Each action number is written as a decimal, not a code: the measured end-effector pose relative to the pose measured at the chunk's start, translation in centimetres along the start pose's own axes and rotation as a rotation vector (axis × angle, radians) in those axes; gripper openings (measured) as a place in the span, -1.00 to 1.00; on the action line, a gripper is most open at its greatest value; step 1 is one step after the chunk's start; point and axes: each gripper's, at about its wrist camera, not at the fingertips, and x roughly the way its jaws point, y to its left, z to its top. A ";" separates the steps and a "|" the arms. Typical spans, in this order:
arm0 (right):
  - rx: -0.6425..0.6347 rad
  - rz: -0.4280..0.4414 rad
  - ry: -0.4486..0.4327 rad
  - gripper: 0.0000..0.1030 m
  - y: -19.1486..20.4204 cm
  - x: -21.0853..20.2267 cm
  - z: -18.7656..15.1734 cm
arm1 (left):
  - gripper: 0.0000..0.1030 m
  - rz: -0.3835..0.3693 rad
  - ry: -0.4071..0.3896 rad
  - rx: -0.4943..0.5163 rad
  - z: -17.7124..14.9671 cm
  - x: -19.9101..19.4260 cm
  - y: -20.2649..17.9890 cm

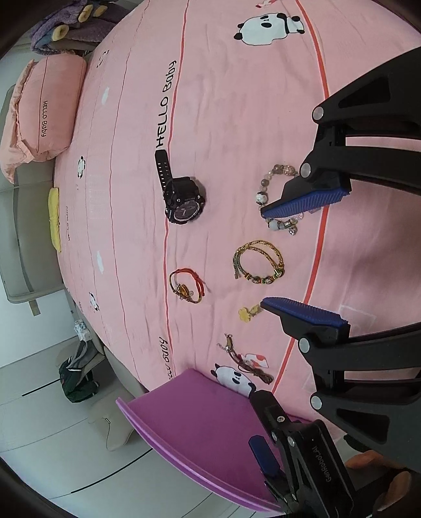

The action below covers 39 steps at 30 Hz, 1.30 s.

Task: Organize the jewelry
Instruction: 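Lower left tool to yellow flower charm while right tool reaches green braided bracelet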

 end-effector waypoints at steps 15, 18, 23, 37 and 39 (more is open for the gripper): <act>-0.040 -0.010 0.071 -0.05 -0.8 7.8 1.6 | 0.79 0.021 0.068 -0.007 0.9 8.2 -0.9; -0.067 -0.024 0.082 -0.05 -0.6 8.8 1.7 | 0.79 0.029 0.079 -0.008 0.7 9.2 -1.0; -0.090 -0.037 0.103 -0.05 -0.7 9.9 1.7 | 0.79 0.031 0.090 -0.011 0.9 10.3 -0.9; -0.114 -0.072 0.114 -0.05 -0.7 11.4 1.2 | 0.63 0.028 0.077 -0.007 0.3 11.9 -1.5; -0.116 -0.071 0.112 -0.05 -0.7 11.3 1.2 | 0.54 0.016 0.079 -0.012 0.2 11.8 -1.4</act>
